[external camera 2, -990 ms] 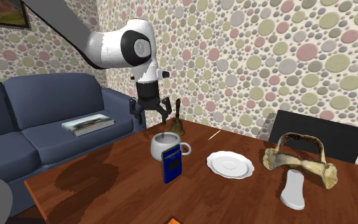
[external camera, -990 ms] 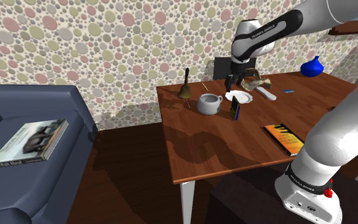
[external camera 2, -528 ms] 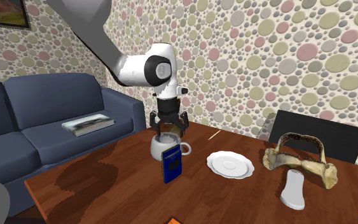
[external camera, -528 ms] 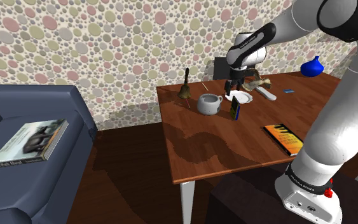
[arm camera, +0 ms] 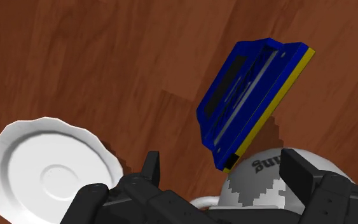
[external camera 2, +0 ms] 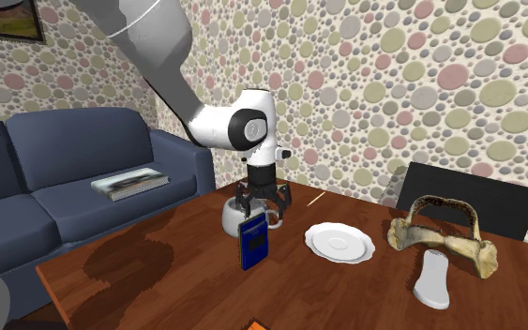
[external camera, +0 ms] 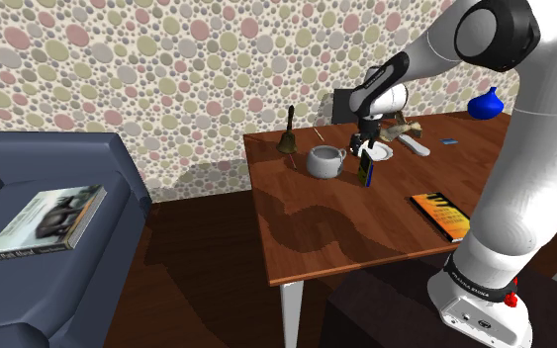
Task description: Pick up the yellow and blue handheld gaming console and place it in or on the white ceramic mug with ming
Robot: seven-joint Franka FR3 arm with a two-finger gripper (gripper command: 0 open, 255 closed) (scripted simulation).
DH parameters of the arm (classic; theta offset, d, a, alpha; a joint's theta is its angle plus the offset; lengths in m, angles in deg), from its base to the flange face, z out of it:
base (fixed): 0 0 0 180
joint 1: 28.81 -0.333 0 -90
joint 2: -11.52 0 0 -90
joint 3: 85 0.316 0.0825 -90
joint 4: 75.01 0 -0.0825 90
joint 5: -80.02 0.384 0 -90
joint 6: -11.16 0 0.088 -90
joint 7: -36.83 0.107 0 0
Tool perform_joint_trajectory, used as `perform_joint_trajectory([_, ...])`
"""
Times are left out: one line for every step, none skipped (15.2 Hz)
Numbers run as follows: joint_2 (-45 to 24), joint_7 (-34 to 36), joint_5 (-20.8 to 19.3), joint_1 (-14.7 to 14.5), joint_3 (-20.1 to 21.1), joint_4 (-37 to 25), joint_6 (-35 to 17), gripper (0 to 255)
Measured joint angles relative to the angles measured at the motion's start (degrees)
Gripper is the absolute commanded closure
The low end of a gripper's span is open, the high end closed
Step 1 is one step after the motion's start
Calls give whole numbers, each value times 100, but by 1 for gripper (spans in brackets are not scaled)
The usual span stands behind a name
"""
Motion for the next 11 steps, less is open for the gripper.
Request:
perform_joint_trajectory([-65, -27, 35, 12, 10, 7, -68, 0])
perform_joint_trajectory([-131, -56, 72, 26, 20, 22, -145, 0])
perform_joint_trajectory([-172, -80, 95, 38, 26, 38, -200, 0])
perform_joint_trajectory([-198, -82, 108, 39, 32, 39, -225, 0])
perform_joint_trajectory([-212, -84, 115, 39, 36, 40, -239, 0])
perform_joint_trajectory([-218, -84, 118, 39, 37, 41, -247, 0])
perform_joint_trajectory([-221, -84, 120, 39, 39, 41, -250, 0])
perform_joint_trajectory([-222, -84, 120, 39, 39, 42, -252, 0])
perform_joint_trajectory([-223, -84, 121, 39, 39, 42, -254, 0])
perform_joint_trajectory([-223, -84, 121, 39, 39, 42, -254, 255])
perform_joint_trajectory([-223, -84, 121, 39, 39, 42, -254, 255])
